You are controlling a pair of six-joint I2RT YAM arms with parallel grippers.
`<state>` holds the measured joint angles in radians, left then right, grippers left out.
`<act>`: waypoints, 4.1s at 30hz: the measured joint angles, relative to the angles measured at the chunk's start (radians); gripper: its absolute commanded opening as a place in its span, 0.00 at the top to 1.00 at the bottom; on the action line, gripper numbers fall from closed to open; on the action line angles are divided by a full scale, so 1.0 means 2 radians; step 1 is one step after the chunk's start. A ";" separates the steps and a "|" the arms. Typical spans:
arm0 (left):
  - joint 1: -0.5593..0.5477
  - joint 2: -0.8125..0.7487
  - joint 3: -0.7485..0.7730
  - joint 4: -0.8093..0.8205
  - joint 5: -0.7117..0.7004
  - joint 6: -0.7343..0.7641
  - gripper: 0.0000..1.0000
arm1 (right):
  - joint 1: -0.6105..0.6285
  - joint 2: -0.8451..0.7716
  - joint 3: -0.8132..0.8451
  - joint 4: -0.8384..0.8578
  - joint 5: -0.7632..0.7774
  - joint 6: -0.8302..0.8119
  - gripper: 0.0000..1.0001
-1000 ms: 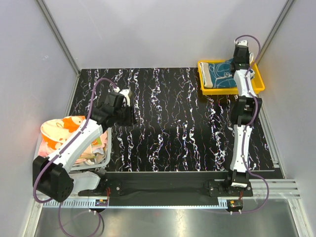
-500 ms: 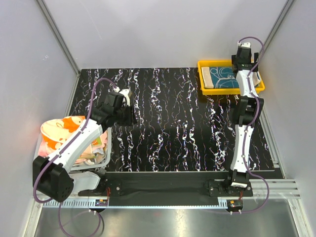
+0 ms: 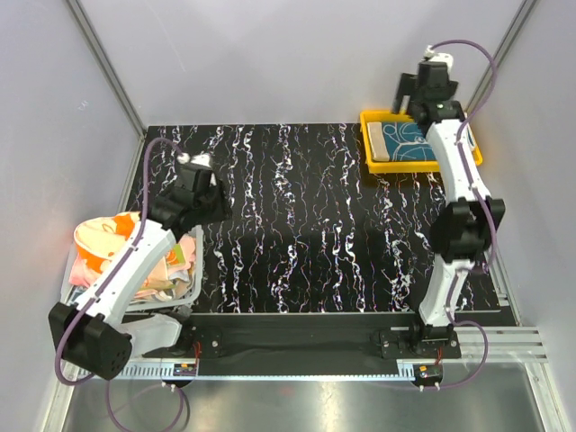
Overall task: Fold and stack the towels
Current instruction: Neatly place the folded towel into the bin, then grab crumpled towel, then move the towel to the center of the board
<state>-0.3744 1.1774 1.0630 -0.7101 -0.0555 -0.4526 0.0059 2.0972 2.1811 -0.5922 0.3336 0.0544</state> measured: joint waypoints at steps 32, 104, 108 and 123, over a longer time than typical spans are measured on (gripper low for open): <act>0.337 0.084 0.006 -0.141 -0.283 -0.204 0.34 | 0.269 -0.222 -0.440 0.087 -0.212 0.169 0.00; -0.021 0.064 0.374 -0.118 -0.159 -0.093 1.00 | 0.269 -0.285 -0.459 0.083 -0.120 0.170 0.00; -0.080 0.120 0.412 -0.112 -0.166 -0.091 1.00 | 0.269 -0.314 -0.458 0.077 -0.098 0.177 0.00; -0.275 0.235 0.068 0.117 -0.011 -0.087 1.00 | 0.232 -0.427 -0.466 0.026 0.022 0.204 0.00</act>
<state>-0.9253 1.6482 1.1984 -0.4763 -0.0776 -0.6262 0.4698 1.2434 1.2491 -0.5400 0.3779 0.4614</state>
